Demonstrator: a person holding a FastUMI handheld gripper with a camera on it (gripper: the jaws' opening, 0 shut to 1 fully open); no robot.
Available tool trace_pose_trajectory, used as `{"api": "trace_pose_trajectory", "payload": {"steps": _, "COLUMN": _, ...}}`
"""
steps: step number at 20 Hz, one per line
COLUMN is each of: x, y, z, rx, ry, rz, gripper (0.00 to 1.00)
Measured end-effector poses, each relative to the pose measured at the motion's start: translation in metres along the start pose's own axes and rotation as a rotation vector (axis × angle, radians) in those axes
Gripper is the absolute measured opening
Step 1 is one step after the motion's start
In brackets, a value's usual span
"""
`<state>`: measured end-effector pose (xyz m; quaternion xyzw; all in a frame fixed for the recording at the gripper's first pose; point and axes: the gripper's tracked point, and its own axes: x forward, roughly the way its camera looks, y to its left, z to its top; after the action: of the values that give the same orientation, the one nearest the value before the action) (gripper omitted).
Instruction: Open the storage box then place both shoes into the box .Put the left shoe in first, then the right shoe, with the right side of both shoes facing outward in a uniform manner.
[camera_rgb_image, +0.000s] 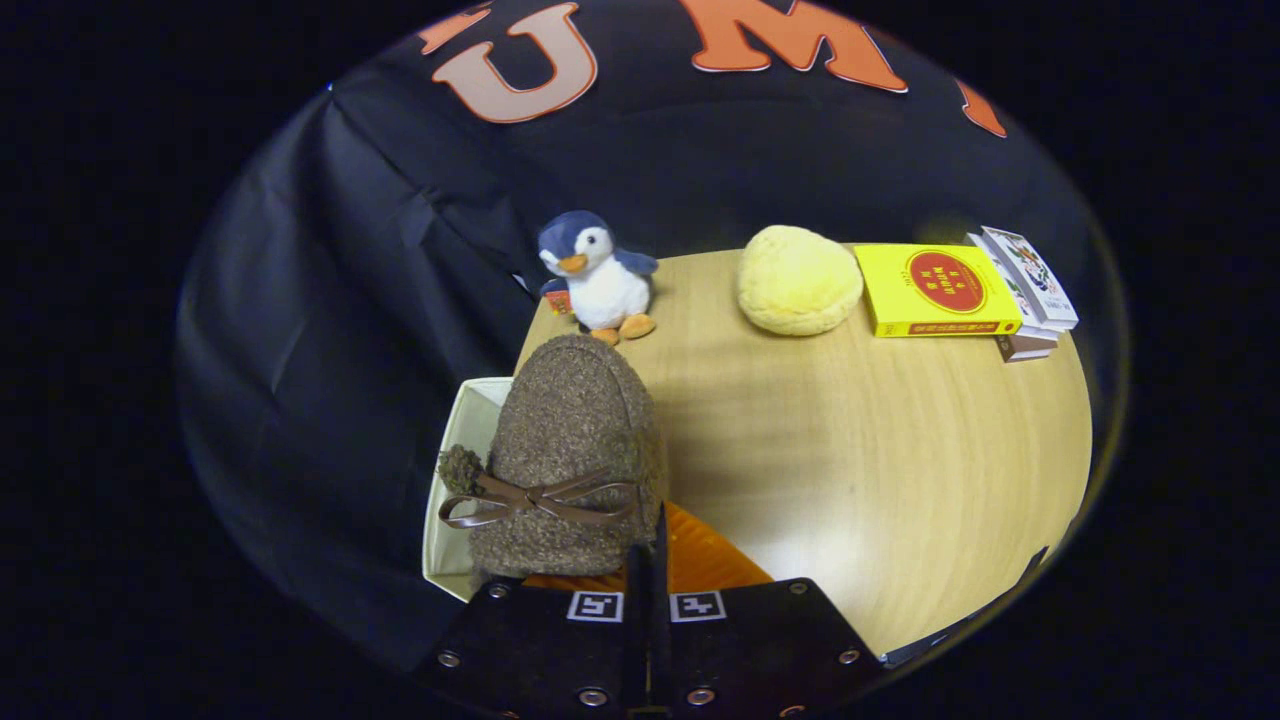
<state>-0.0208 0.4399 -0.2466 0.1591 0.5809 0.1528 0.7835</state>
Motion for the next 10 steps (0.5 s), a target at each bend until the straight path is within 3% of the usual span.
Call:
{"api": "trace_pose_trajectory", "payload": {"steps": 5, "x": 0.051, "y": 0.039, "z": -0.012, "rx": -0.027, "ry": 0.027, "rz": -0.043, "gripper": 0.03}}
{"api": "trace_pose_trajectory", "payload": {"steps": 10, "x": 0.091, "y": 0.036, "z": -0.042, "rx": -0.054, "ry": 0.084, "rz": -0.144, "gripper": 0.03}}
